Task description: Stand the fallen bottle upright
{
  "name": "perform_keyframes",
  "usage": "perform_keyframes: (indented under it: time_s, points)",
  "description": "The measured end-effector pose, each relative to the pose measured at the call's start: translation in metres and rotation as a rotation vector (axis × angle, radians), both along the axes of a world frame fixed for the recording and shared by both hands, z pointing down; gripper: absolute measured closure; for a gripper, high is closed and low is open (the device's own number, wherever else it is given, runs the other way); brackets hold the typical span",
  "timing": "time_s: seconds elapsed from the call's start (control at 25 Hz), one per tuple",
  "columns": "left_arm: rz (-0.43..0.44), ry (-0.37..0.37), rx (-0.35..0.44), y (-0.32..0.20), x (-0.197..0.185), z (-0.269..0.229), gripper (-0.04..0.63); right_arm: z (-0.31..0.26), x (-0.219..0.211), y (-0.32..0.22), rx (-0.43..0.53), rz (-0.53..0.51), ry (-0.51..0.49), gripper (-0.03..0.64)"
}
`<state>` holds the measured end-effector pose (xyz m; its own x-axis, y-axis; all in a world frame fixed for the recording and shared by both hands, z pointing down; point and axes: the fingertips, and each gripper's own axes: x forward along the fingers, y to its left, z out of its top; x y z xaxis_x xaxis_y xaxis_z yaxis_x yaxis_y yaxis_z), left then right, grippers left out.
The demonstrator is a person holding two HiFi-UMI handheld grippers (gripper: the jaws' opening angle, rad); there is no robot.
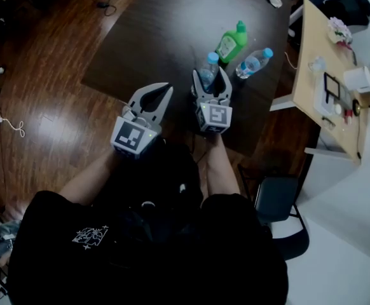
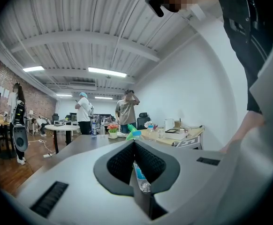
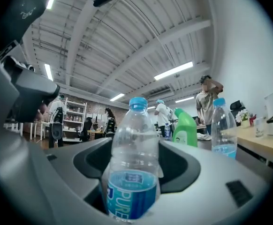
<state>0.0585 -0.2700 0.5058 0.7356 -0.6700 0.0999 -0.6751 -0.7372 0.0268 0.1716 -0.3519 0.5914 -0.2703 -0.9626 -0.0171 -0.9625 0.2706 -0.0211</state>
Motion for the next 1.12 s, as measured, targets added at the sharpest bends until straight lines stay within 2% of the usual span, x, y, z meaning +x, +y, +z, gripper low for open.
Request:
perform_keyframes:
  time_s: [0.36, 0.6, 1.0, 1.08, 1.12]
  points:
    - [0.005, 0.020, 0.016, 0.006, 0.003, -0.002, 0.604, 0.004, -0.002, 0.021, 0.009, 0.010, 0.018, 0.268]
    - [0.016, 0.012, 0.014, 0.010, 0.003, -0.002, 0.604, 0.005, -0.005, 0.034, -0.031, -0.006, 0.017, 0.238]
    - [0.017, 0.018, -0.036, 0.009, 0.003, -0.022, 0.604, -0.034, 0.000, 0.073, -0.062, -0.029, 0.048, 0.238]
    - [0.021, 0.025, -0.039, 0.008, 0.005, -0.031, 0.604, -0.051, 0.002, 0.085, -0.085, -0.014, 0.037, 0.256]
    - [0.023, 0.029, -0.039, 0.008, 0.006, -0.036, 0.604, -0.060, 0.004, 0.093, -0.097, -0.001, 0.028, 0.302]
